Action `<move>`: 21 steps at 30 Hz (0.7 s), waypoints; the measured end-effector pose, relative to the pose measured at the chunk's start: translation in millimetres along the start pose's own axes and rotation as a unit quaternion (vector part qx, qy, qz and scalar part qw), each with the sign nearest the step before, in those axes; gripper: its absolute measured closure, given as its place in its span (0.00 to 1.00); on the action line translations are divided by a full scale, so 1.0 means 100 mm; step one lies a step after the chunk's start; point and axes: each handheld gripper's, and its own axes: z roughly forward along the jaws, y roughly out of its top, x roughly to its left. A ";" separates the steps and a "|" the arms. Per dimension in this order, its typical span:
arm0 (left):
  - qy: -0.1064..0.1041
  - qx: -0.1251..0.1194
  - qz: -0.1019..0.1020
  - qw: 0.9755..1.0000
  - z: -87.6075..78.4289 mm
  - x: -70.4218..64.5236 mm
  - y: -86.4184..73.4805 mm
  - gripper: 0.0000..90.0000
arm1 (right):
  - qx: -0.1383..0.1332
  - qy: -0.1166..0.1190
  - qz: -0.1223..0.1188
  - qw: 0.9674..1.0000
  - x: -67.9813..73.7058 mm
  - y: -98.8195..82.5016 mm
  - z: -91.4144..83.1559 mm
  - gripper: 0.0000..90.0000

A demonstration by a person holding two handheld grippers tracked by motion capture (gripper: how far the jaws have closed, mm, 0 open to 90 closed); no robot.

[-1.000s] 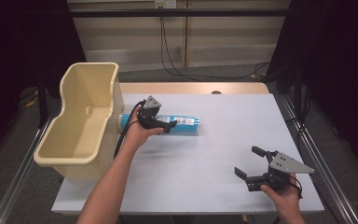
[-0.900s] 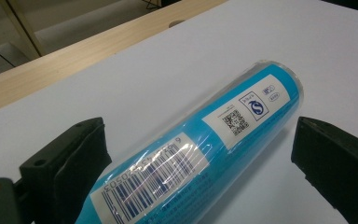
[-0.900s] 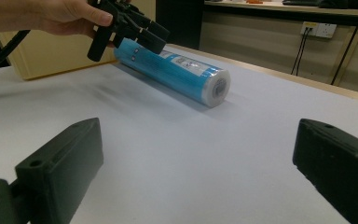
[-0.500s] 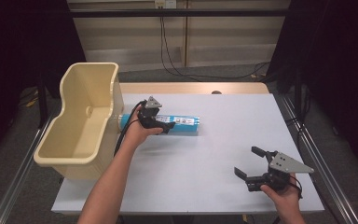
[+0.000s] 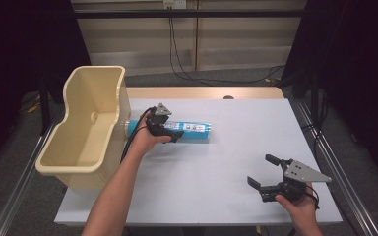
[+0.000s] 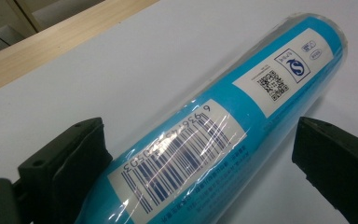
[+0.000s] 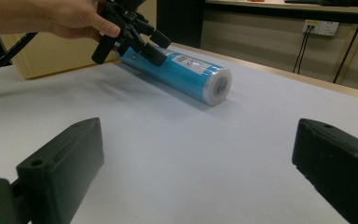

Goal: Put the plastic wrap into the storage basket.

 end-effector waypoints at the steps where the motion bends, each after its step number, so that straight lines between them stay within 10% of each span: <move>1: -0.002 0.001 -0.001 1.000 0.01 0.00 0.00 0.03 | 0.000 0.000 -0.001 1.000 0.00 0.00 0.00 0.02; 21: -0.001 0.014 0.009 1.000 0.09 0.00 -0.03 0.01 | 0.002 0.001 0.001 1.000 0.00 0.00 0.00 0.02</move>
